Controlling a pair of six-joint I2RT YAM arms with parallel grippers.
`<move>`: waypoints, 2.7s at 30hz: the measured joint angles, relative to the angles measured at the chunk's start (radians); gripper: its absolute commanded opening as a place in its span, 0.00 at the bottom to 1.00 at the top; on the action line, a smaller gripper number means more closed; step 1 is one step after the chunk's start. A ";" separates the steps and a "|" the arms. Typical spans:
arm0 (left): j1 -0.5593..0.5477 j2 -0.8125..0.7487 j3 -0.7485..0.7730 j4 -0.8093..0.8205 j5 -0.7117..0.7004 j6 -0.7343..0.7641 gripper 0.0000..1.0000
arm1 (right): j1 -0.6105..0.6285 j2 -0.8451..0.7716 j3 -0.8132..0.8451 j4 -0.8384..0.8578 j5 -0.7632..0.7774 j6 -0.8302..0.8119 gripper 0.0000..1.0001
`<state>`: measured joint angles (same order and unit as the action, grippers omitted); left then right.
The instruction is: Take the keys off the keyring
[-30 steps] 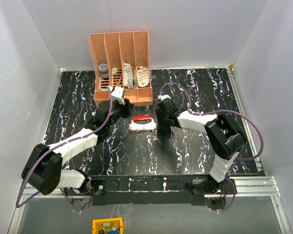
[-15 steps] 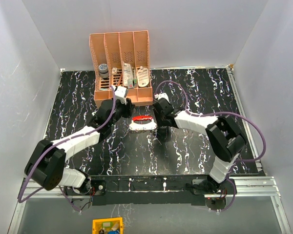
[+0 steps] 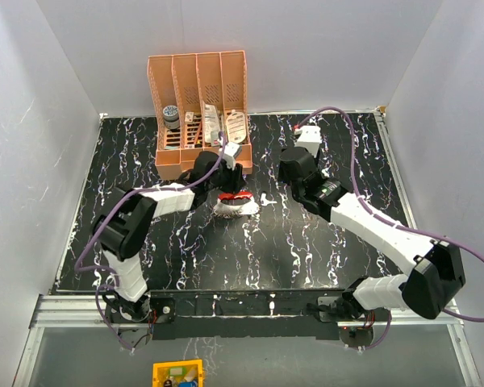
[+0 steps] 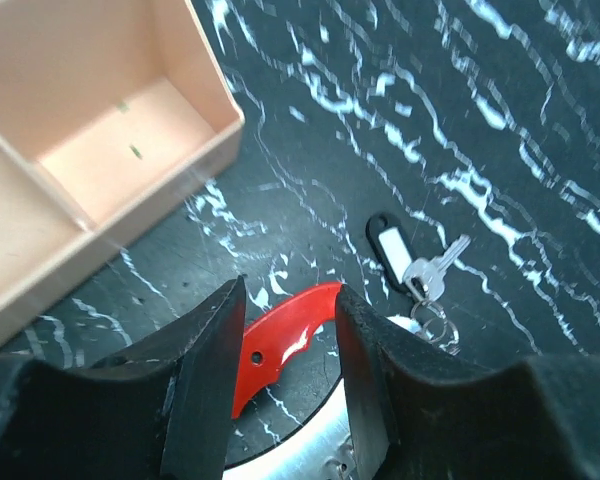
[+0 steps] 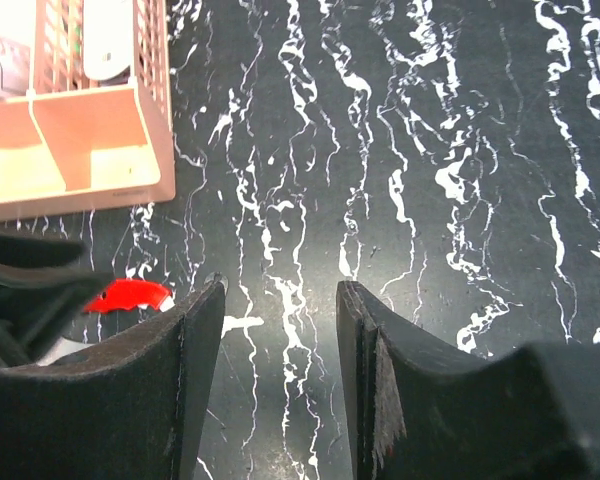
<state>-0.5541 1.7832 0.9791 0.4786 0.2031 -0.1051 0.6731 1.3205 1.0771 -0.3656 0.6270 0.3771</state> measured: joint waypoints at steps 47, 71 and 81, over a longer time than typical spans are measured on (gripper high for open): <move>-0.142 0.160 0.124 -0.143 0.097 0.034 0.29 | 0.000 -0.069 -0.060 0.004 0.046 0.043 0.50; -0.153 0.194 0.124 -0.141 0.060 0.043 0.27 | 0.000 -0.088 -0.061 0.011 0.021 0.042 0.50; -0.154 0.194 0.124 -0.135 0.039 0.043 0.27 | 0.000 -0.098 -0.069 0.018 0.020 0.040 0.50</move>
<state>-0.7086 1.9774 1.1034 0.3439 0.2424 -0.0620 0.6731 1.2228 1.0084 -0.3481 0.6468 0.4175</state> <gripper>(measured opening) 0.268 0.500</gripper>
